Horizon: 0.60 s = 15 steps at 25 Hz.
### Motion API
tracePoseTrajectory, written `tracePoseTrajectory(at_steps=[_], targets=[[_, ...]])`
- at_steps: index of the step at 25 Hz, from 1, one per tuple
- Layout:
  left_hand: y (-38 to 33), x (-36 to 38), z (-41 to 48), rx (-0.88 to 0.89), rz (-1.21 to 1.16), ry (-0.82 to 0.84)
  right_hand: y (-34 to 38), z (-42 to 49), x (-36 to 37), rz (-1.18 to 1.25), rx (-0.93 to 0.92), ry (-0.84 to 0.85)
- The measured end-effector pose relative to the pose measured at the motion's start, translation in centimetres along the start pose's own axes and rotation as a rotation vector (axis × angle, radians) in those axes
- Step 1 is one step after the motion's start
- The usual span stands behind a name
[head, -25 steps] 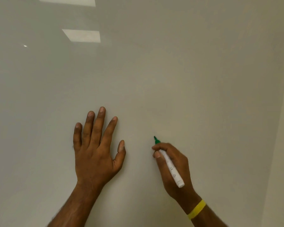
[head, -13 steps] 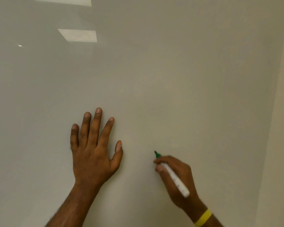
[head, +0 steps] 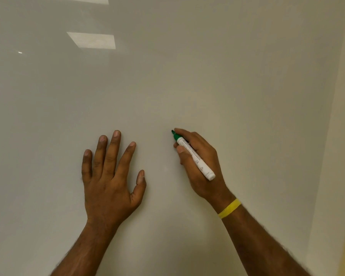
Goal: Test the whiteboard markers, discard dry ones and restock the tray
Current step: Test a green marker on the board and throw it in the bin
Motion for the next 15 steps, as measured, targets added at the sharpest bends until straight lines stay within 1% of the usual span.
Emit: tracePoseTrajectory(at_steps=[3, 7, 10, 13, 15], targets=[[-0.1, 0.1, -0.1, -0.004, 0.004, -0.003, -1.6, -2.6, -1.0, 0.038, 0.037, -0.113], [0.0, 0.4, -0.3, -0.012, 0.011, 0.009, -2.2, -5.4, 0.6, -0.087, 0.046, -0.038], [-0.1, 0.5, -0.4, -0.017, 0.016, 0.004, -3.3, -7.1, 0.4, -0.018, 0.109, -0.076], [-0.1, 0.7, -0.5, -0.021, 0.011, 0.006, -3.5, -8.8, 0.9, -0.106, 0.100, -0.033], [-0.1, 0.7, -0.6, -0.019, 0.004, 0.003, -4.4, -9.9, 0.3, -0.044, 0.165, -0.100]])
Point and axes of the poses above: each hand's wrist, its own z-axis towards the middle knuckle, its own x-axis out of the palm, y = z × x, the point moved 10 cm from there along z, towards the middle knuckle, and after that the axes turned 13 degrees about y, right-handed, at the moved point
